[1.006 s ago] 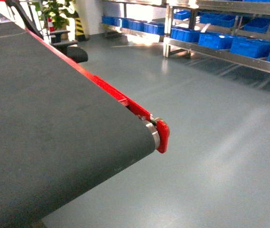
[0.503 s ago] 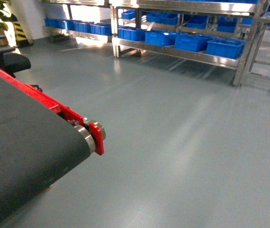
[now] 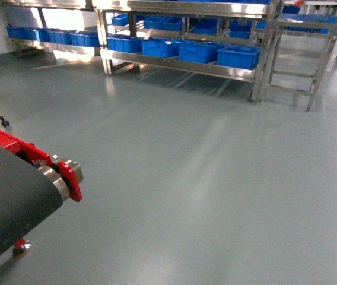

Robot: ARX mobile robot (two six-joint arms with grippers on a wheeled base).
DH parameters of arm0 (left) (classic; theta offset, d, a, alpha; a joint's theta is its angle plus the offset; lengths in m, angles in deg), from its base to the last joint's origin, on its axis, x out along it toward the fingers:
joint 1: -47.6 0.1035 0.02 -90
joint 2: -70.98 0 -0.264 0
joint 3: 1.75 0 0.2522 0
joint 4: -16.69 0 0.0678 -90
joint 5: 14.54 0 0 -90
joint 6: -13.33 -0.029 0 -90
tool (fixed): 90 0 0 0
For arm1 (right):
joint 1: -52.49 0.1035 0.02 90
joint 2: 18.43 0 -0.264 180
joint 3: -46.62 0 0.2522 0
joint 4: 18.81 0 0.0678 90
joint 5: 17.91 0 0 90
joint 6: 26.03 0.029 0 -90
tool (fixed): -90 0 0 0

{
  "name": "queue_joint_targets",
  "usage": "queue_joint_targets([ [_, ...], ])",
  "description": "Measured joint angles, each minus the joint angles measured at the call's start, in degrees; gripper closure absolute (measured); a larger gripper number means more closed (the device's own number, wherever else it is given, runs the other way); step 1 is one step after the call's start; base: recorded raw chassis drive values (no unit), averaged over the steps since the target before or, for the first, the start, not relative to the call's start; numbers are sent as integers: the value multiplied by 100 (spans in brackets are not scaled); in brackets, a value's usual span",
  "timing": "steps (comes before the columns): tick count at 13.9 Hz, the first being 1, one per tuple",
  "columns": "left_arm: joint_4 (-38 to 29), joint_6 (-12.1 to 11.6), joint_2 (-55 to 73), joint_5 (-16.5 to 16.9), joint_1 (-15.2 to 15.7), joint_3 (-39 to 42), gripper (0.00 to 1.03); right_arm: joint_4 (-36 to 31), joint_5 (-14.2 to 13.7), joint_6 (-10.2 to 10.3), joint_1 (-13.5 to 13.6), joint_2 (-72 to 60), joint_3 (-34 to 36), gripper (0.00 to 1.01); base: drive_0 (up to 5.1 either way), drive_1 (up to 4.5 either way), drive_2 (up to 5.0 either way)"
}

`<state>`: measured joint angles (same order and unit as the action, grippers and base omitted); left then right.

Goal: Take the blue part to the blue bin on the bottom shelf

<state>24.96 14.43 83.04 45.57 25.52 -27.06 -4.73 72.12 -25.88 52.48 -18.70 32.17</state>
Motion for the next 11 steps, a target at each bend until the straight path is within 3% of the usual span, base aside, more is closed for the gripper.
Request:
queue_joint_targets([
  [11, -4, 2, 0, 0, 0, 0, 59, -2, 0, 0, 0, 0, 0, 3, -155, -155, -155],
])
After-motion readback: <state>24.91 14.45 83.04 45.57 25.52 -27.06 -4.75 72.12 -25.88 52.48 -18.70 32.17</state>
